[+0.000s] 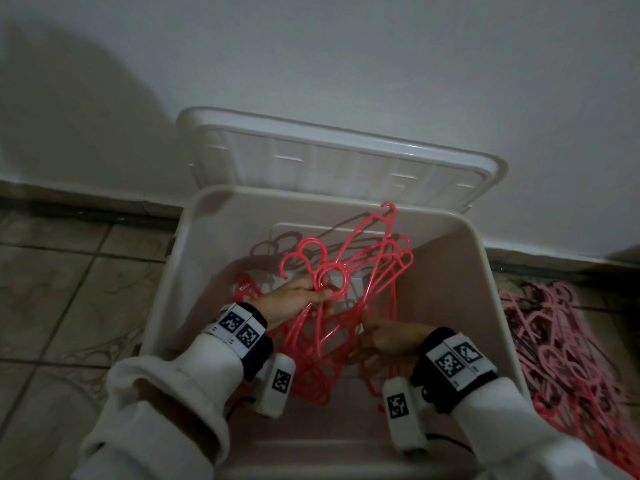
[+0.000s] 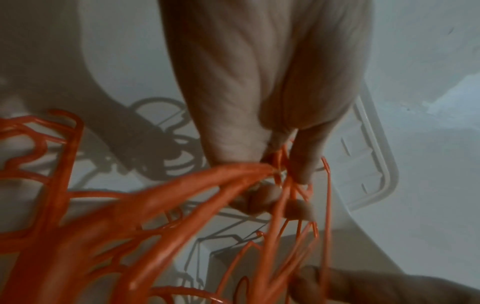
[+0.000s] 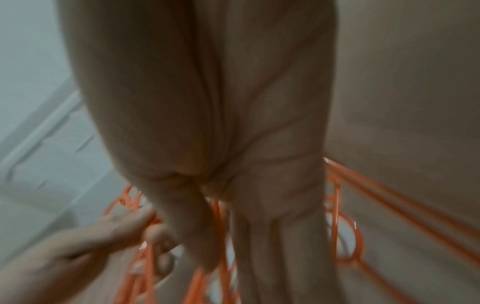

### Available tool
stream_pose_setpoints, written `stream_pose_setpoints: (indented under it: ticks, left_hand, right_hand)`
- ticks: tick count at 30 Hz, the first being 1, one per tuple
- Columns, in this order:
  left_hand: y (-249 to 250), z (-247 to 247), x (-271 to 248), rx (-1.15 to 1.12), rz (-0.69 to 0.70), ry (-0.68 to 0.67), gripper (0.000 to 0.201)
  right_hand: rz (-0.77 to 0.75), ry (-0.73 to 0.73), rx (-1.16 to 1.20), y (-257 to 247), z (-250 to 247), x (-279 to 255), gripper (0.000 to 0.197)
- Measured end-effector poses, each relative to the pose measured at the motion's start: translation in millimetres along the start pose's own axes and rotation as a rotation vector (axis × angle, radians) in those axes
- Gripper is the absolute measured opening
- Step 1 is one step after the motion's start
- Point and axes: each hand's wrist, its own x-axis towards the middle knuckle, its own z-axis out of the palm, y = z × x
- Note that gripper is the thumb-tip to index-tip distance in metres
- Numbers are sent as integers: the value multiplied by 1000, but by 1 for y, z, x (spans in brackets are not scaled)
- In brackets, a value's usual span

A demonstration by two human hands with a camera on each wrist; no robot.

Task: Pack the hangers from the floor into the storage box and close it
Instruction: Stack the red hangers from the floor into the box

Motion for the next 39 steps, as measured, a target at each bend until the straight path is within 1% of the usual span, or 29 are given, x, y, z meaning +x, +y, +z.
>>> stream_pose_setpoints:
  ticks: [2, 4, 7, 8, 9, 12, 13, 15, 16, 17, 19, 21, 25, 27, 30, 32, 34, 36, 39]
  left_hand:
    - [-1, -2, 2, 31, -17, 18, 19]
    - [6, -1, -1, 73, -43, 59, 25]
    - [9, -1, -1, 100, -61, 189, 21]
    - [8, -2, 0, 123, -56, 251, 20]
    - [7, -3, 2, 164, -54, 286, 23]
    - [5, -9, 0, 294, -84, 342, 25]
    - [5, -11, -1, 346, -92, 376, 29]
    - [5, -17, -3, 419, -94, 455, 38]
    - [5, -20, -5, 468, -100, 498, 38]
    - [8, -21, -8, 530, -111, 534, 37]
    - [9, -24, -12, 584, -123, 586, 38]
    - [7, -26, -8, 560, -107, 614, 38]
    - [-1, -26, 1, 527, -129, 633, 37]
    - [-3, -26, 3, 449, -145, 650, 39]
    - [-5, -27, 5, 451, -125, 667, 36]
    - [-5, -28, 6, 441, -112, 670, 35]
    - [-5, -27, 7, 417, -115, 655, 36]
    - [-6, -26, 8, 418, -114, 648, 36]
    - [-5, -25, 5, 424, -118, 620, 29]
  right_hand:
    - [22, 83, -90, -3, -3, 0, 22]
    - [14, 185, -197, -6, -10, 0, 21]
    - [-46, 339, -246, -10, -26, -4, 24]
    - [-43, 382, -257, -12, -31, -5, 25]
    - [-38, 430, -290, -13, -36, -7, 27]
    - [65, 617, -495, -15, -55, -8, 34]
    - [98, 672, -541, -14, -60, -7, 33]
    - [144, 780, -567, -9, -67, -1, 34]
    - [172, 819, -564, -7, -67, 3, 35]
    - [198, 836, -568, -4, -65, 8, 36]
    - [242, 809, -569, 2, -59, 20, 40]
    - [239, 790, -587, 10, -55, 31, 40]
    - [216, 813, -652, 17, -54, 38, 32]
    - [213, 802, -676, 17, -54, 35, 35]
    - [216, 838, -667, 16, -53, 24, 41]
    - [175, 887, -658, 17, -54, 15, 39]
    - [128, 903, -688, 19, -55, 4, 30]
    - [94, 900, -672, 20, -58, -7, 22]
    - [20, 853, -685, 19, -59, -21, 21]
